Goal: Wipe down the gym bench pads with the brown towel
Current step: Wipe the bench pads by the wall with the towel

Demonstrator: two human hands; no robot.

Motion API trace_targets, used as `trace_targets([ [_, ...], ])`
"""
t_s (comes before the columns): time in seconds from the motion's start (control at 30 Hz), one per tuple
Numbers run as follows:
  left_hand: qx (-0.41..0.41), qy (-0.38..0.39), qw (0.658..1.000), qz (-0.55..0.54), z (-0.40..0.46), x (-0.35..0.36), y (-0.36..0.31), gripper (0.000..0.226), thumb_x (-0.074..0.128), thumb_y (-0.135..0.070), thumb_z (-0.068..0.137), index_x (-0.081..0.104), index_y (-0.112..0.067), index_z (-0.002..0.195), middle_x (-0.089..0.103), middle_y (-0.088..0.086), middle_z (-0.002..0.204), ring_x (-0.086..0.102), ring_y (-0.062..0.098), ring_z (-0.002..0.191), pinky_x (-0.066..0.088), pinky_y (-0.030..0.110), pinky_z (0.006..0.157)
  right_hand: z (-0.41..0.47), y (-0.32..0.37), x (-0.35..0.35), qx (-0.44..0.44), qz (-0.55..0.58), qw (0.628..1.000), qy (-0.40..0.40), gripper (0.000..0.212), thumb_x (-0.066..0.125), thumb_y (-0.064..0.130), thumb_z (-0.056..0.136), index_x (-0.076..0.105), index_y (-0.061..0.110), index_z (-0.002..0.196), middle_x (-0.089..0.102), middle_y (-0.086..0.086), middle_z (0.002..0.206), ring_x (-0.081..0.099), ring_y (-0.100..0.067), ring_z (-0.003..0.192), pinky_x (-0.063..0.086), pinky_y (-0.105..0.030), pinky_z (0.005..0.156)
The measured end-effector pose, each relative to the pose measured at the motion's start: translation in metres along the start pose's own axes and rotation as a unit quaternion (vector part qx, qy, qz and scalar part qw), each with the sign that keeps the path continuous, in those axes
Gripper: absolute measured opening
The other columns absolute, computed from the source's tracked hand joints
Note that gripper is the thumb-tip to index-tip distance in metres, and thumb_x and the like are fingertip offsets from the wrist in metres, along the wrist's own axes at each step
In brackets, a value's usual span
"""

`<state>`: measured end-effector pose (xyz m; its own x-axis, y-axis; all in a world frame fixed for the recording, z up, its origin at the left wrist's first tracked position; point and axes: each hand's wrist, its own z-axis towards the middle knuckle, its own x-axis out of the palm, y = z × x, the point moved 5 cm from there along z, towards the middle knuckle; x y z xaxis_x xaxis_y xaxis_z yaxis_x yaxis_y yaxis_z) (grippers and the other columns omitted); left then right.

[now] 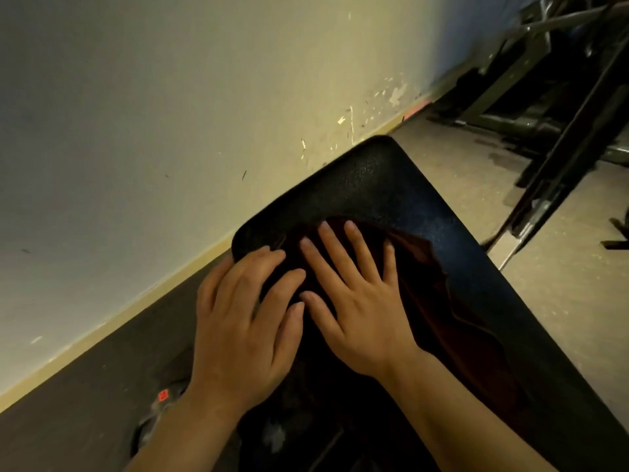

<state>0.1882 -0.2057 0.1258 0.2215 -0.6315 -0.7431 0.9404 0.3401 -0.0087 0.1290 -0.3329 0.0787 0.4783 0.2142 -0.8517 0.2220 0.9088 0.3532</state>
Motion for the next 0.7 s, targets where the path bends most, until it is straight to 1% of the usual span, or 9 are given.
trace_targets([
  [0.07,-0.010,-0.002,1.000,-0.004,0.019,-0.001,0.012,0.032,0.046,-0.030,0.098,0.053,-0.017,0.126,0.054,0.009,0.133,0.048,0.025,0.127,0.028,0.039,0.112,0.026,-0.002,-0.006,0.001,0.007,1.000,-0.004,0.059,0.012,0.059,0.100,0.017,0.037,0.155,0.010,0.009,0.165,0.000,-0.018,0.153,0.002,-0.059,0.118],
  [0.17,-0.078,0.012,0.996,-0.031,0.050,0.004,0.028,0.037,0.044,-0.035,0.098,0.055,-0.016,0.128,0.056,0.010,0.133,0.049,0.025,0.124,0.032,0.038,0.106,0.055,-0.020,-0.014,0.021,0.008,1.000,-0.011,0.062,0.016,0.063,0.097,0.015,0.042,0.155,0.004,0.015,0.165,-0.007,-0.011,0.152,-0.007,-0.054,0.120],
  [0.23,-0.102,0.037,0.993,-0.043,0.065,0.014,0.031,0.041,0.041,-0.039,0.099,0.056,-0.016,0.130,0.055,0.008,0.134,0.050,0.024,0.123,0.036,0.040,0.105,0.072,-0.047,-0.021,0.069,0.006,0.998,-0.014,0.063,0.012,0.067,0.093,0.006,0.047,0.153,-0.005,0.020,0.163,-0.015,-0.005,0.149,-0.012,-0.049,0.120],
  [0.3,-0.095,0.067,0.993,-0.022,0.071,0.027,0.027,0.044,0.039,-0.043,0.099,0.054,-0.018,0.132,0.056,0.007,0.134,0.053,0.026,0.123,0.043,0.046,0.104,0.085,-0.077,-0.029,0.133,0.004,0.991,-0.013,0.064,0.005,0.071,0.089,-0.006,0.052,0.149,-0.015,0.023,0.160,-0.021,-0.003,0.147,-0.012,-0.047,0.121],
  [0.33,-0.088,0.077,0.993,-0.005,0.070,0.031,0.026,0.045,0.039,-0.044,0.098,0.054,-0.019,0.132,0.057,0.006,0.134,0.054,0.026,0.122,0.045,0.047,0.102,0.090,-0.088,-0.033,0.159,0.005,0.987,-0.017,0.064,0.003,0.072,0.087,-0.010,0.054,0.147,-0.015,0.023,0.160,-0.021,-0.003,0.147,-0.010,-0.046,0.122],
  [0.4,-0.084,0.074,0.994,0.000,0.070,0.035,0.027,0.046,0.040,-0.045,0.097,0.053,-0.020,0.132,0.059,0.007,0.134,0.056,0.026,0.120,0.048,0.045,0.098,0.095,-0.098,-0.036,0.179,0.012,0.983,-0.030,0.066,0.004,0.073,0.087,-0.007,0.053,0.148,-0.010,0.021,0.162,-0.014,-0.006,0.149,-0.005,-0.043,0.123],
  [0.47,-0.073,0.071,0.995,0.001,0.068,0.038,0.028,0.046,0.040,-0.044,0.096,0.052,-0.020,0.133,0.059,0.008,0.135,0.058,0.027,0.119,0.048,0.044,0.096,0.095,-0.097,-0.036,0.178,0.015,0.983,-0.035,0.065,0.006,0.072,0.088,-0.004,0.052,0.149,-0.005,0.019,0.163,-0.008,-0.007,0.150,-0.003,-0.039,0.123],
  [0.6,-0.064,0.069,0.996,0.002,0.068,0.040,0.027,0.048,0.039,-0.043,0.095,0.048,-0.019,0.136,0.058,0.011,0.137,0.059,0.029,0.118,0.048,0.044,0.093,0.092,-0.096,-0.037,0.187,0.019,0.981,-0.048,0.065,0.008,0.071,0.089,0.001,0.050,0.151,-0.002,0.017,0.164,-0.005,-0.008,0.150,-0.002,-0.037,0.122],
  [0.7,-0.078,0.077,0.994,-0.006,0.069,0.040,0.027,0.050,0.029,-0.045,0.101,0.047,-0.018,0.139,0.058,0.010,0.138,0.060,0.028,0.118,0.051,0.044,0.091,0.092,-0.096,-0.039,0.188,0.022,0.980,-0.054,0.065,0.009,0.070,0.089,0.002,0.049,0.150,-0.001,0.017,0.163,-0.003,-0.008,0.150,0.000,-0.037,0.122],
])
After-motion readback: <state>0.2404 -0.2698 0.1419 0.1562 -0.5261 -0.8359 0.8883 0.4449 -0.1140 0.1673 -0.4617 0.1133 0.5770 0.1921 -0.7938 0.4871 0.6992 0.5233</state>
